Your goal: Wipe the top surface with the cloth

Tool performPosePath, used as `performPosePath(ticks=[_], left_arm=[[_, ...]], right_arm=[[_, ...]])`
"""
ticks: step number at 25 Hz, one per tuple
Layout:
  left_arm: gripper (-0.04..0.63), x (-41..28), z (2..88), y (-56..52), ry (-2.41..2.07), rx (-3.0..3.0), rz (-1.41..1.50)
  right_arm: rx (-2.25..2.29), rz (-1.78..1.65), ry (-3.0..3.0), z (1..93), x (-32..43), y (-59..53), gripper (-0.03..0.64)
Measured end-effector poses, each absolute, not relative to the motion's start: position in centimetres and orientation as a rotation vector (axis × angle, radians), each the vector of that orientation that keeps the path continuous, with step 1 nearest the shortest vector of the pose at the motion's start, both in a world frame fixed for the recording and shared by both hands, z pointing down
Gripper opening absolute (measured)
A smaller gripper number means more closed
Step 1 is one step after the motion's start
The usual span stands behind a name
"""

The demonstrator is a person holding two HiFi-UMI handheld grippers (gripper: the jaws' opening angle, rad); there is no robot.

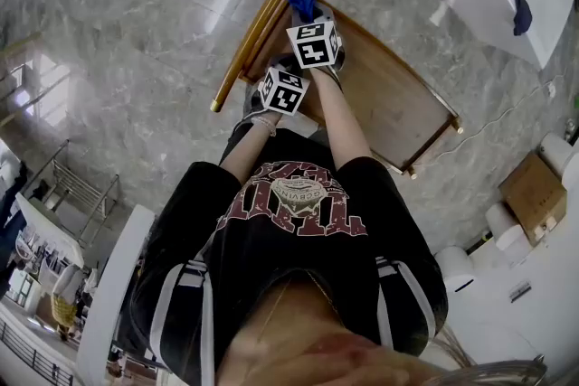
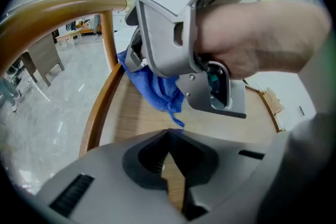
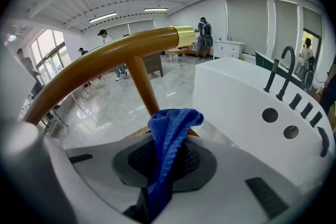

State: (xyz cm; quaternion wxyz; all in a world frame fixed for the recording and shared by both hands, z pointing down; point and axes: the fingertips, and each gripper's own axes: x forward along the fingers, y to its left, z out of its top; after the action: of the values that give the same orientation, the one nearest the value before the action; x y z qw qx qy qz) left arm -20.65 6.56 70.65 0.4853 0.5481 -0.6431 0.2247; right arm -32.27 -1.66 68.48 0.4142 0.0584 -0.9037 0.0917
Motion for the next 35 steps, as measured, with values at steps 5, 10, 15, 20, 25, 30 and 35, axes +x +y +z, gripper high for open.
performPosePath(ticks=[5,10,15,20,25,30,35], left_arm=[[0.049,-20.7,70.7,6.6,-1.579,1.308,0.572],[0.049,-20.6,70.5,6.7,-1.614,1.31,0.587],[0.049,-20.5,70.6,6.5,-1.607,1.307,0.602],[0.049,-20.4,70.6,6.7,-1.612,1.31,0.625],[0.049,-20.2,70.5,6.3,-1.617,1.308,0.648],[0.049,-20.1,70.5,6.3,-1.622,1.314,0.681],[0.049,-20.1,70.6,6.4,-1.636,1.311,0.707]], right_arm=[[0.142,0.221,-2.281,68.4,-32.0,-1.8,0.055],[0.152,0.267,-2.283,68.4,-31.3,-2.2,0.055],[0.17,0.283,-2.288,68.4,-30.6,-2.6,0.055],[0.176,0.274,-2.291,68.4,-29.5,-2.8,0.055],[0.19,0.296,-2.297,68.3,-28.3,-3.5,0.055],[0.206,0.31,-2.297,68.3,-27.2,-3.9,0.055],[0.236,0.302,-2.298,68.4,-26.0,-4.3,0.055]])
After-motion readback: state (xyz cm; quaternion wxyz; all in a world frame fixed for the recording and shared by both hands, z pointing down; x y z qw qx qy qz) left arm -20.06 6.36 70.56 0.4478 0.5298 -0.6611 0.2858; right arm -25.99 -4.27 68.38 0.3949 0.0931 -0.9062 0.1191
